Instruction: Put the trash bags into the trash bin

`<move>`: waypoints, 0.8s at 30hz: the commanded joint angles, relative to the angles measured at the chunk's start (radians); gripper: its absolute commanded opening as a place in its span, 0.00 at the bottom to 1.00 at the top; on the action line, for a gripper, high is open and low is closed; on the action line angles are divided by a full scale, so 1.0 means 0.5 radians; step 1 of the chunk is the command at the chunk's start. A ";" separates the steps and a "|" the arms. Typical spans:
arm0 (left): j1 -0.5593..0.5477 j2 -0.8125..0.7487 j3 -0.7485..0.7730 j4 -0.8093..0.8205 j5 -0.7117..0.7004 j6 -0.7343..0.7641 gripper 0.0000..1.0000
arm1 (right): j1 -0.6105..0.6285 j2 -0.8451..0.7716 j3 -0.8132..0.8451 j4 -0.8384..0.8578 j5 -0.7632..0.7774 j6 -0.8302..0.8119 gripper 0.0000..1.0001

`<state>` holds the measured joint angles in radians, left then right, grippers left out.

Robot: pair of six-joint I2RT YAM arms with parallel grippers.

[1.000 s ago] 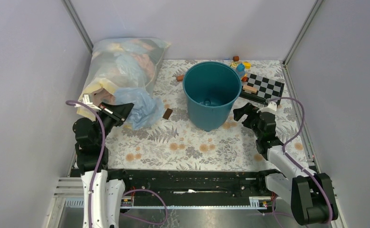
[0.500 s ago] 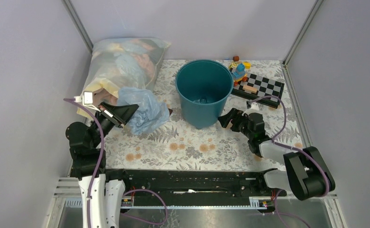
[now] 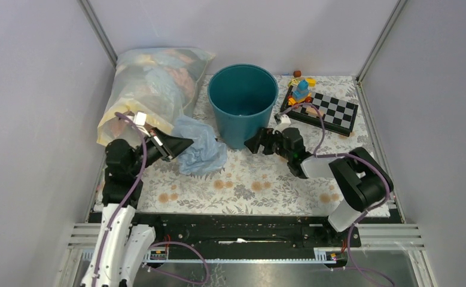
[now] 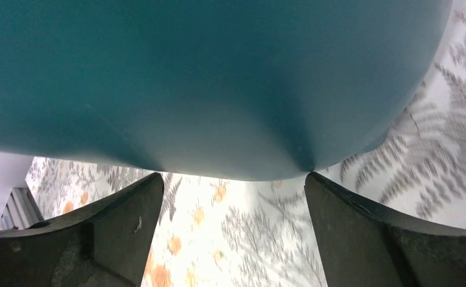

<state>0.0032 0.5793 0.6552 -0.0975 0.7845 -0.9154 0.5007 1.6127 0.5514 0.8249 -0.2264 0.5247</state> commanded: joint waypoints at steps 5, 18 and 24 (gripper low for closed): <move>-0.631 0.334 0.010 0.164 -0.447 0.152 0.00 | 0.026 0.362 0.597 -0.043 0.111 -0.086 0.98; -1.079 0.654 -0.112 0.469 -0.767 0.186 0.00 | 0.026 -0.384 0.364 -0.691 0.249 -0.055 1.00; -1.208 0.845 -0.143 0.681 -0.824 0.237 0.00 | 0.026 -1.031 0.165 -1.230 0.329 0.075 1.00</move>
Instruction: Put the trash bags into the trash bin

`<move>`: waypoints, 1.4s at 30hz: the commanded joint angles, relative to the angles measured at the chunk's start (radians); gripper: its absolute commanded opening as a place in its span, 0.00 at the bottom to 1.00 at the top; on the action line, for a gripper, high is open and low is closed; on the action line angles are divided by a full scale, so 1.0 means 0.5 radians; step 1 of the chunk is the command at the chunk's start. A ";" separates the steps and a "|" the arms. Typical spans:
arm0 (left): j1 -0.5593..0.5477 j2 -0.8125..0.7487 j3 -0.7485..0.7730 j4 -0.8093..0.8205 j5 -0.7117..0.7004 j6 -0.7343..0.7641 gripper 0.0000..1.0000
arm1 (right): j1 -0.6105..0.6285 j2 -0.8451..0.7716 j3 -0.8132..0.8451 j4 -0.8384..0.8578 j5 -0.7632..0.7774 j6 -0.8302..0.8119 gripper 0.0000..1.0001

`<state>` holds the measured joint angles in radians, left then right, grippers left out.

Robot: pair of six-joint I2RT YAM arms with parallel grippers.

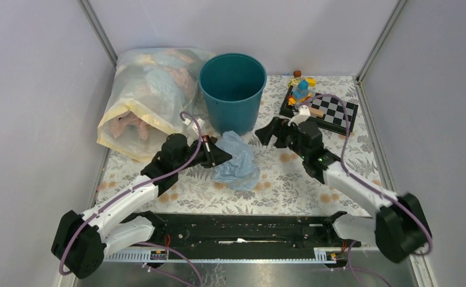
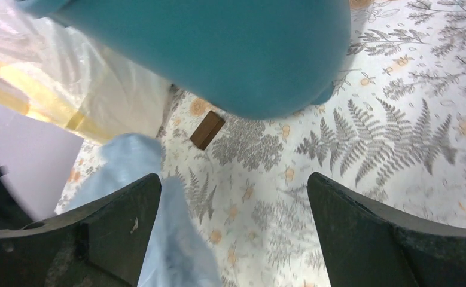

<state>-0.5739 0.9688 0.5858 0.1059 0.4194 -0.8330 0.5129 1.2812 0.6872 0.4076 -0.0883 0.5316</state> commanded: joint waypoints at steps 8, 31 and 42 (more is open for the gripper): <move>-0.064 0.125 -0.094 0.739 -0.081 0.015 0.00 | -0.001 -1.069 -0.527 -0.473 -0.335 0.450 0.88; -0.071 -0.044 0.054 0.409 -0.114 -0.141 0.00 | 0.026 -0.939 -0.547 -0.616 -0.428 0.369 0.00; 0.182 -0.412 0.235 -0.764 -0.776 0.305 0.00 | 0.024 -1.243 -0.286 -1.643 1.097 0.388 0.00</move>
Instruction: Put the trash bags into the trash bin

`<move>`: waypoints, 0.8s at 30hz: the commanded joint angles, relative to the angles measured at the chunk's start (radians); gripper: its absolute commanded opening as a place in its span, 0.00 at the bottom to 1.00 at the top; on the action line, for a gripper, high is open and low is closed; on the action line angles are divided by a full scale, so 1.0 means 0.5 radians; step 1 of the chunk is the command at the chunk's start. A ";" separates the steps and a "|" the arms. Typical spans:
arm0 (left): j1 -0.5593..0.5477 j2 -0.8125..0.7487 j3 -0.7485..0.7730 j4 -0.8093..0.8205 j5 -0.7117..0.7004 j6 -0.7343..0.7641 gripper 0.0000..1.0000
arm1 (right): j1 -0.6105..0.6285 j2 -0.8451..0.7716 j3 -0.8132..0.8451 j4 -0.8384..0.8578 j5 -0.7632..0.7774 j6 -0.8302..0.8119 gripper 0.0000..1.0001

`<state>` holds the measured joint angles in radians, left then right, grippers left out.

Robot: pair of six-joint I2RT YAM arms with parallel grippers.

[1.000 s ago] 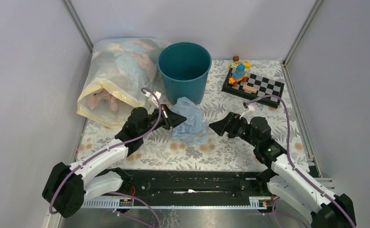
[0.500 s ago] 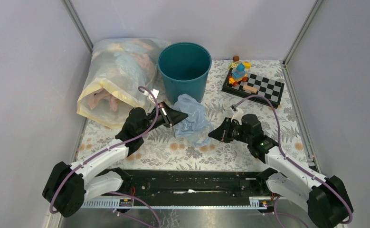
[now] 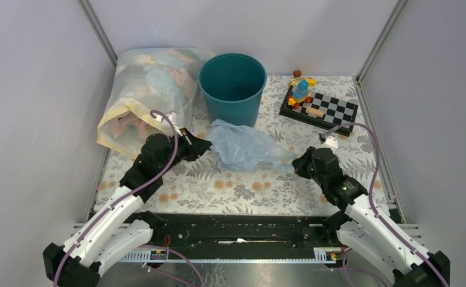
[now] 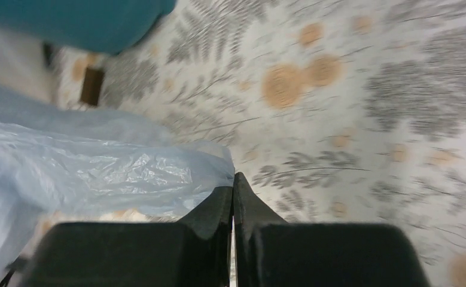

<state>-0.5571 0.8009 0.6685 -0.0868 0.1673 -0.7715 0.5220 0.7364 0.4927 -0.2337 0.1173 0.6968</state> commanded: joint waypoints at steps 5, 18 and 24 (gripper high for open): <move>0.365 -0.099 0.014 -0.507 -0.328 0.229 0.00 | 0.006 -0.377 0.117 -0.536 1.029 0.168 0.00; 0.382 -0.117 -0.043 -0.361 -0.235 0.188 0.00 | 0.008 -0.510 0.289 -0.436 0.611 -0.292 0.00; 0.126 0.225 0.177 -0.190 -0.047 0.166 0.00 | 0.006 -0.240 0.364 0.002 -0.965 -0.343 0.00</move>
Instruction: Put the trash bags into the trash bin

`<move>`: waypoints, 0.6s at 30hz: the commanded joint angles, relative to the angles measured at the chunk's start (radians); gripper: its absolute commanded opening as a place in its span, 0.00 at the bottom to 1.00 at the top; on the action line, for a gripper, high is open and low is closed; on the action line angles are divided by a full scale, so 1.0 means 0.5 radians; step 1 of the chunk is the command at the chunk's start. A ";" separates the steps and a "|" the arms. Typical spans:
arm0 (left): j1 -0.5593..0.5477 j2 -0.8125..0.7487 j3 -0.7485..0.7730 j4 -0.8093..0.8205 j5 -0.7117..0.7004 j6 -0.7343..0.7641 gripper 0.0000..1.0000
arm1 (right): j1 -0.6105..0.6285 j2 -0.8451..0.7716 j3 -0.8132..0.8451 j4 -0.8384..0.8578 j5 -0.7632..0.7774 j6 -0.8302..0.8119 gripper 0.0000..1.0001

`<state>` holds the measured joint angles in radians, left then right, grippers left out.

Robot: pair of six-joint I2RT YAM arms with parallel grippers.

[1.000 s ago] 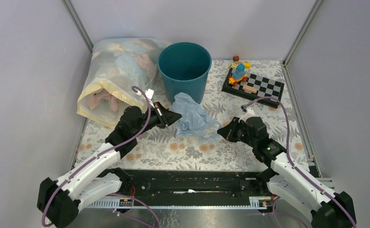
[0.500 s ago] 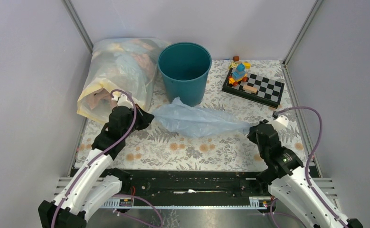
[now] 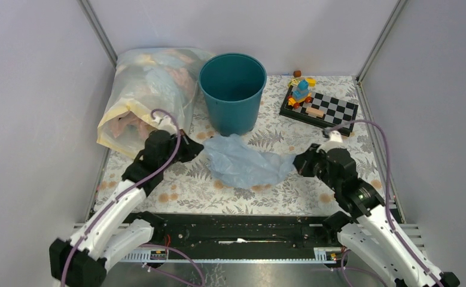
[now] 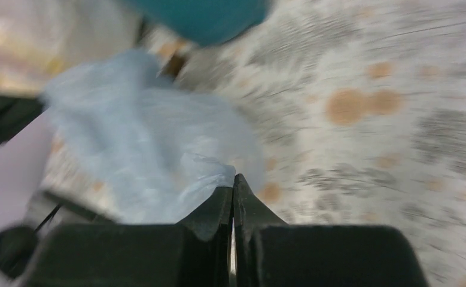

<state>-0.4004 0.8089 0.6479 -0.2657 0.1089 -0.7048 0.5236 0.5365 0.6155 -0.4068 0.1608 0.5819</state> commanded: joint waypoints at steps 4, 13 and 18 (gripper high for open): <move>-0.336 0.438 0.341 0.210 -0.123 0.078 0.00 | 0.005 0.212 0.185 0.357 -1.283 -0.123 0.02; -0.344 0.869 0.444 0.459 -0.211 0.034 0.00 | 0.005 0.150 0.436 0.427 -1.485 0.011 0.00; -0.458 1.123 0.538 0.525 -0.335 -0.009 0.00 | 0.005 0.164 0.774 0.302 -1.217 0.105 0.00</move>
<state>-0.5800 1.2980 0.8383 -0.0956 0.0067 -0.6922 0.5236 0.6262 0.8642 -0.2642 -0.4946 0.5877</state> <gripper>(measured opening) 0.002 0.014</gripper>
